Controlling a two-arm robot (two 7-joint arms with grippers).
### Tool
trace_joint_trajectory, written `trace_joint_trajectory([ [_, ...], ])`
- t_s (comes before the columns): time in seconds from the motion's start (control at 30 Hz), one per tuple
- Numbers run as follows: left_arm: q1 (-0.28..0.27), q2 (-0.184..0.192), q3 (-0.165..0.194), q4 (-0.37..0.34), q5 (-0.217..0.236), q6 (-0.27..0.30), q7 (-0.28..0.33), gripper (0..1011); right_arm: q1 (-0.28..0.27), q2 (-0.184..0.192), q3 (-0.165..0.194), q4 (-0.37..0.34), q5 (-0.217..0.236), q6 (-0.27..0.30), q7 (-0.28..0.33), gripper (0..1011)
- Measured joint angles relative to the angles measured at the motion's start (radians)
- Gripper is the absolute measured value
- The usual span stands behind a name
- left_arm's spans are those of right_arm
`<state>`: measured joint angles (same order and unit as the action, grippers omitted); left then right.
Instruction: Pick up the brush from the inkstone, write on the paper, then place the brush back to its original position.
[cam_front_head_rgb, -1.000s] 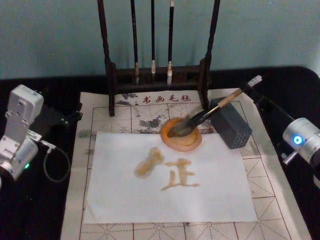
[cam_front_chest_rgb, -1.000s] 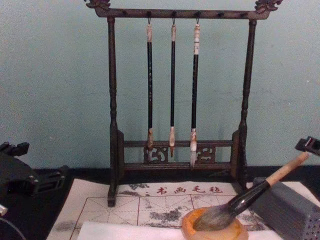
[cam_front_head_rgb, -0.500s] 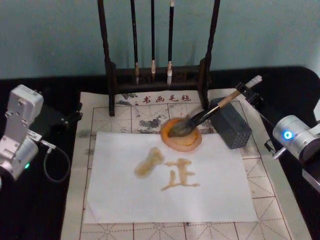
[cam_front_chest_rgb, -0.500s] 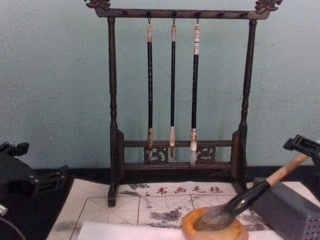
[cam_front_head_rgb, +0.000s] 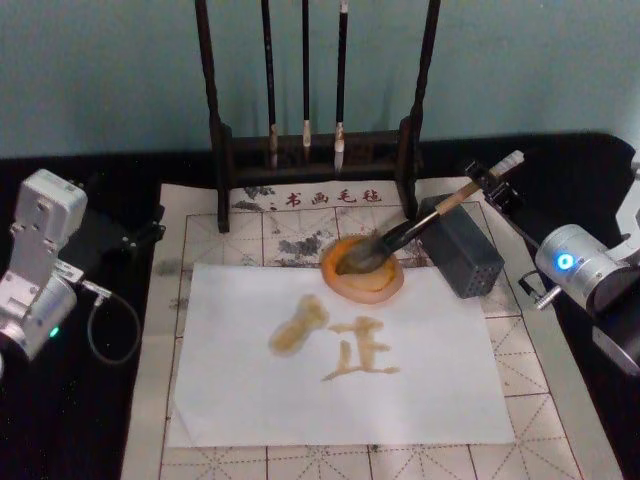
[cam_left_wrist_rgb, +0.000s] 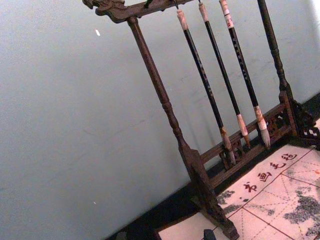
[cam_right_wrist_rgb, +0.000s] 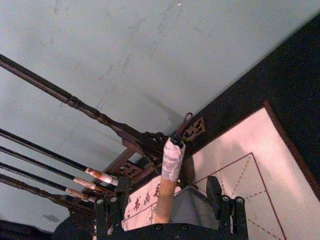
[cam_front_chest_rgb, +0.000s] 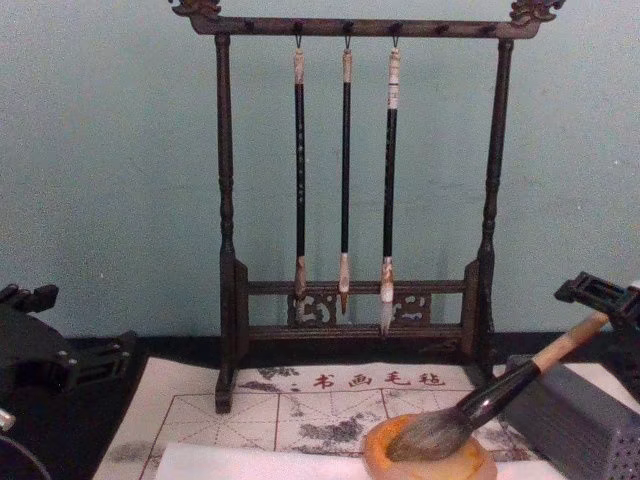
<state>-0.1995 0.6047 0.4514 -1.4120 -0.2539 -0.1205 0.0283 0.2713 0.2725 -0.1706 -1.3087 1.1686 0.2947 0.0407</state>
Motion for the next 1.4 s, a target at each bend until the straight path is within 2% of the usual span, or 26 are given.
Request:
trace_joint_trajectory([
  [0.47, 0.0, 0.0, 0.0, 0.0, 0.0, 0.0, 0.0, 1001, 0.064, 0.005, -0.04, 0.078, 0.025, -0.018, 0.032, 1002],
  [0.93, 0.0, 0.0, 0.0, 0.0, 0.0, 0.0, 0.0, 1001, 0.066, 0.023, -0.074, 0.07, 0.051, -0.03, 0.039, 1002],
  [1.4, 0.0, 0.0, 0.0, 0.0, 0.0, 0.0, 0.0, 1001, 0.076, 0.038, -0.098, 0.086, 0.069, -0.074, 0.034, 1000],
])
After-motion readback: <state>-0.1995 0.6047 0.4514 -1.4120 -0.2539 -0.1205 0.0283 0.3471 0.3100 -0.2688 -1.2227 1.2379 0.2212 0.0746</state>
